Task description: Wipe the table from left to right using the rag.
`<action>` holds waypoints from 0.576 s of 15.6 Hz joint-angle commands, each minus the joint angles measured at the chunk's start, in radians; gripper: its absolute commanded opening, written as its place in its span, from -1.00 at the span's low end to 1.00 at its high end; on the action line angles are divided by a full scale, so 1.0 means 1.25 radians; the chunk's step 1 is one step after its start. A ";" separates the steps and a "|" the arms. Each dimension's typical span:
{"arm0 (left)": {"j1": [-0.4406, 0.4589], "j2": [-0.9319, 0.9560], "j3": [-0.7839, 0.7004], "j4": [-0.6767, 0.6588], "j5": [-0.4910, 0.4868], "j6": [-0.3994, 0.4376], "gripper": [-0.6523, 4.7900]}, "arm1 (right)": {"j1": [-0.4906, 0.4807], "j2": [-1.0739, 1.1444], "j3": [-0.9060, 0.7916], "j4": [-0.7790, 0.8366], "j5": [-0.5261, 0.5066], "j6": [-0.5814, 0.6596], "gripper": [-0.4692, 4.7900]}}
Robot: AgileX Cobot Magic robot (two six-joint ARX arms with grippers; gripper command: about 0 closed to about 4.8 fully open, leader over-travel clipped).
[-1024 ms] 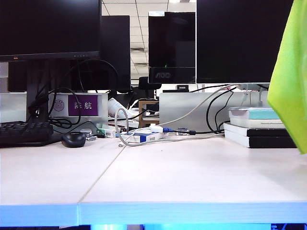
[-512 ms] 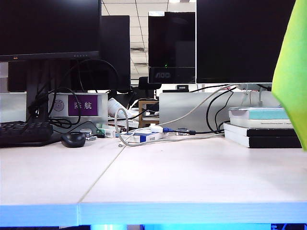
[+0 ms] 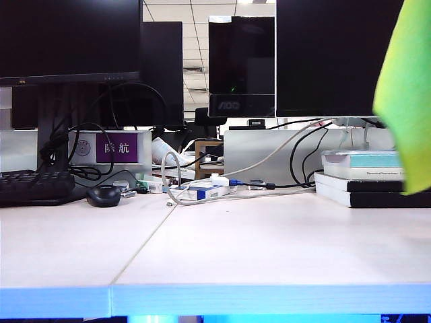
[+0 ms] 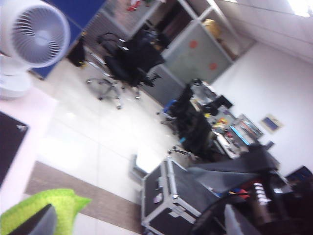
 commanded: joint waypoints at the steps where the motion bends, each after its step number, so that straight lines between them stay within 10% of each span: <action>1: -0.003 -0.016 0.002 0.042 0.027 -0.020 1.00 | -0.001 0.005 0.002 0.031 0.001 -0.001 0.45; 3: -0.002 -0.018 0.002 0.045 0.026 -0.019 1.00 | 0.000 0.003 0.002 0.030 0.092 -0.090 0.46; 9: 0.089 -0.018 0.001 0.032 -0.009 -0.001 1.00 | -0.002 0.093 0.002 0.462 -0.267 -0.198 0.46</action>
